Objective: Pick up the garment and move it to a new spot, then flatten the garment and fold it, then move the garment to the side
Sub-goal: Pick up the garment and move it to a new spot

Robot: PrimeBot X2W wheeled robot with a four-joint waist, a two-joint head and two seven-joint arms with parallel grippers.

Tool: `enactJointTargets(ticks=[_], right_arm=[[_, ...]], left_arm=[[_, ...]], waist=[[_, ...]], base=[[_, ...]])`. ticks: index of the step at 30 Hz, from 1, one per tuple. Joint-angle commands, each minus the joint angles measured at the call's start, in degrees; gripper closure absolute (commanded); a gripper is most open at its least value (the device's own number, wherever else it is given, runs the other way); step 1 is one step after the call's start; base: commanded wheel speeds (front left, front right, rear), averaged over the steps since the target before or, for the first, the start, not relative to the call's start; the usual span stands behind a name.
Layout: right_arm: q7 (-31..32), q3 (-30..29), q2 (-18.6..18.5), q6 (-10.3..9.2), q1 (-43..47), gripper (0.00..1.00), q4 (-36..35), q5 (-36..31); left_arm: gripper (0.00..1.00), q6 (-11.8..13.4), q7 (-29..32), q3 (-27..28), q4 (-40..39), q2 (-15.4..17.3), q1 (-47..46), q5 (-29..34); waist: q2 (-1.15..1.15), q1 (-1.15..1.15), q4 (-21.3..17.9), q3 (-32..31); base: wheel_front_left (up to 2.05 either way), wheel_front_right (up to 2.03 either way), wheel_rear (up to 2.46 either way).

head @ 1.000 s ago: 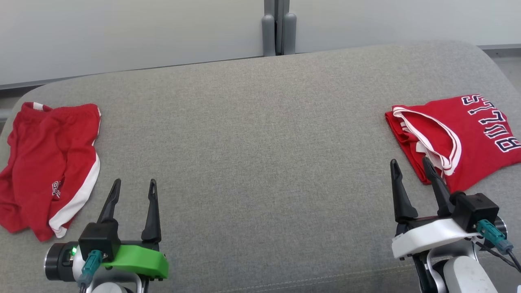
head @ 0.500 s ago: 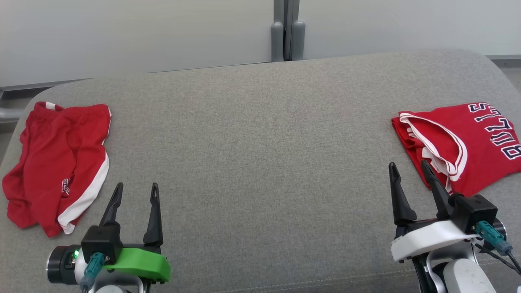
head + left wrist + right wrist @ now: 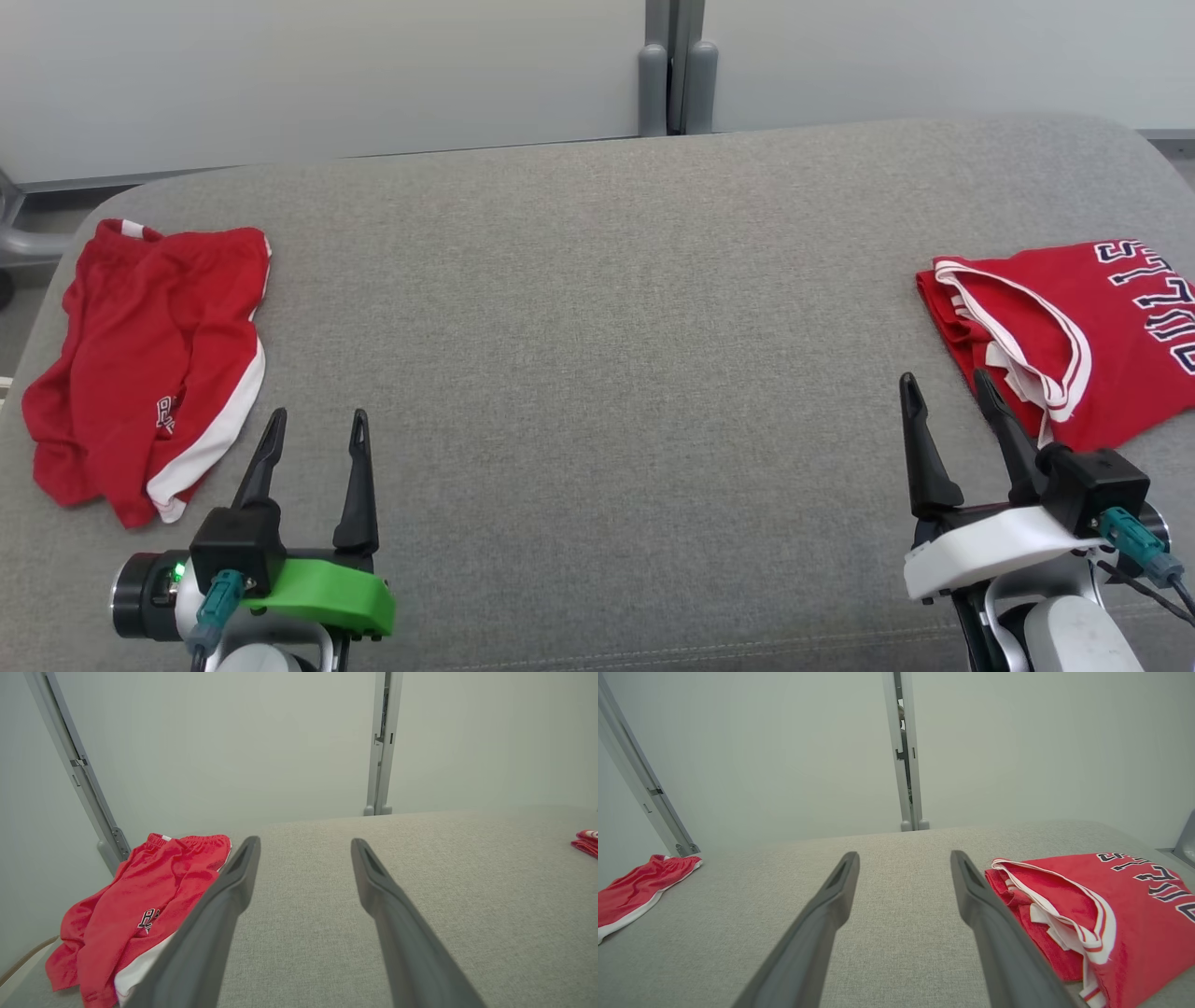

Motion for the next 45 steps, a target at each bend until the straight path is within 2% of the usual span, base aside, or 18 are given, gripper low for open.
enactJointTargets(ticks=[1, 4, 15, 20, 27, 37, 41, 45], right_arm=[[0.2, -0.1, -0.1, -0.04, 1.0, 0.00, -0.5, -0.2], [0.6, 0.2, -0.1, -0.05, 1.2, 0.00, -1.0, -0.2], [1.3, 0.9, -0.1, -0.05, 1.9, 0.00, -2.2, 0.3], [1.5, 1.5, -0.1, -0.04, 1.8, 0.00, -1.7, 0.5], [1.5, 1.9, -0.1, -0.05, 1.9, 0.00, -1.3, 1.0], [1.8, 2.3, -0.1, -0.04, 1.6, 0.00, -1.4, 1.1], [2.3, 2.3, -0.1, -0.05, 1.0, 0.00, -1.8, 0.8], [2.9, 2.7, -0.1, -0.04, -0.2, 0.00, -2.7, -0.1]], left_arm=[[0.00, 0.2, 0.0, 0.1, 0.0, 0.1, -1.1, -0.5], [0.00, 0.4, -0.1, 0.2, 0.0, 0.1, -1.6, -0.5], [0.00, 0.9, -0.4, 0.3, 0.0, -0.7, -1.7, -0.8], [0.00, 1.2, -0.5, 0.9, -0.1, -0.6, -0.7, -1.1], [0.00, 0.9, -0.6, 0.9, 0.0, -0.8, -0.6, -1.3], [0.00, 0.2, -0.5, 0.7, -0.3, -0.7, -1.4, -1.6], [0.00, -1.7, 1.2, 0.9, -0.6, 0.0, -4.5, -3.2], [0.00, -4.7, 6.4, 1.4, 0.7, 2.0, -9.9, -5.3]], waist=[[0.00, 0.00, 1.4, -0.1], [0.00, 0.00, 3.9, -0.2], [0.00, 0.00, 17.1, 0.2], [0.00, 0.00, 20.4, 0.3], [0.00, 0.00, 21.9, 0.2], [0.00, 0.00, 21.8, 0.6], [0.00, 0.00, 21.3, 1.7], [0.00, 0.00, 20.2, 3.7]], base=[[0.00, 0.00, 0.00], [0.00, 0.00, 0.00], [0.00, 0.00, 0.00], [0.00, 0.00, 0.00], [0.00, 0.00, 0.00], [0.00, 0.00, 0.00], [0.00, 0.00, 0.00], [0.00, 0.00, 0.00]])
